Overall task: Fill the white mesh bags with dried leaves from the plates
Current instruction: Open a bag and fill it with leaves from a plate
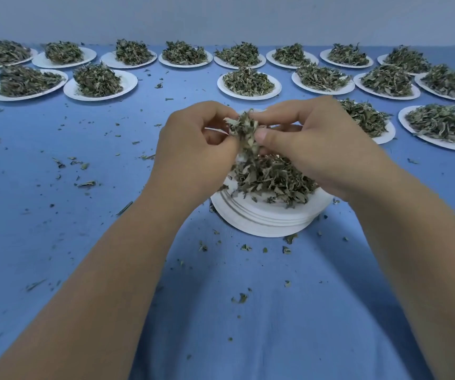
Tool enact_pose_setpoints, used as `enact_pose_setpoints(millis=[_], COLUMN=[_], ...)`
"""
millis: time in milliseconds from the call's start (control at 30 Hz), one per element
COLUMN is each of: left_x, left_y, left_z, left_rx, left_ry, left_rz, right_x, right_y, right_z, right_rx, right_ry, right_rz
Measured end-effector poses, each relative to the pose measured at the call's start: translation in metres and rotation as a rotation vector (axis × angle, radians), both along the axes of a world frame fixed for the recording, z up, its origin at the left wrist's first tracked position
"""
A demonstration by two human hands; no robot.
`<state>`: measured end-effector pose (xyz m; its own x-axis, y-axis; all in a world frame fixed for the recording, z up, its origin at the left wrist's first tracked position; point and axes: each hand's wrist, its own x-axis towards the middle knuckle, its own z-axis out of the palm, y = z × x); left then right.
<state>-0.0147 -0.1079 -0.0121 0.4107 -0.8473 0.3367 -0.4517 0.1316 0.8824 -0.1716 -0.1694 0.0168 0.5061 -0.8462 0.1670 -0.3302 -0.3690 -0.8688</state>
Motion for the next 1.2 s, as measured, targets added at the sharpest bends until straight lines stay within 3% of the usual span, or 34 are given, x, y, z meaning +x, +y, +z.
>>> enact_pose_setpoints(millis=[133, 267, 400, 500, 600, 667, 733, 800, 867, 1100, 1200], left_x=[-0.001, 0.002, 0.004, 0.004, 0.009, 0.009, 0.007, 0.004, 0.002, 0.002, 0.003], left_y=[0.003, 0.008, 0.010, 0.004, -0.001, -0.003, -0.003, -0.004, -0.003, -0.003, -0.003], left_z=[0.003, 0.005, 0.005, 0.001, -0.002, -0.005, -0.006, -0.006, -0.004, -0.005, -0.003], left_rx=[0.012, 0.015, 0.021, 0.010, -0.010, 0.013, 0.018, -0.001, -0.011, 0.033, 0.028], left_ry=[0.031, 0.086, 0.080, -0.079, -0.397, -0.477, -0.483, -0.490, -0.478, -0.238, -0.110], left_rz=[-0.064, -0.166, -0.257, -0.097, 0.091, 0.115, 0.107, 0.092, 0.077, 0.051, 0.016], right_x=[0.004, 0.006, 0.015, 0.022, 0.013, -0.006, -0.026, -0.038, -0.038, -0.030, -0.020], right_y=[-0.004, -0.017, -0.027, -0.029, -0.027, -0.025, -0.023, -0.017, -0.013, -0.011, -0.012], right_z=[-0.004, -0.005, -0.011, -0.012, -0.004, 0.007, 0.018, 0.024, 0.019, 0.013, 0.012], right_rx=[-0.104, -0.135, -0.318, -0.411, -0.262, -0.207, -0.288, -0.275, -0.249, -0.336, -0.382], right_ry=[0.010, 0.046, 0.227, 0.259, 0.188, 0.141, 0.283, 0.581, 0.735, 0.339, 0.280], right_rz=[-0.137, -0.054, -0.068, -0.154, -0.058, 0.028, 0.105, 0.231, 0.292, 0.072, 0.068])
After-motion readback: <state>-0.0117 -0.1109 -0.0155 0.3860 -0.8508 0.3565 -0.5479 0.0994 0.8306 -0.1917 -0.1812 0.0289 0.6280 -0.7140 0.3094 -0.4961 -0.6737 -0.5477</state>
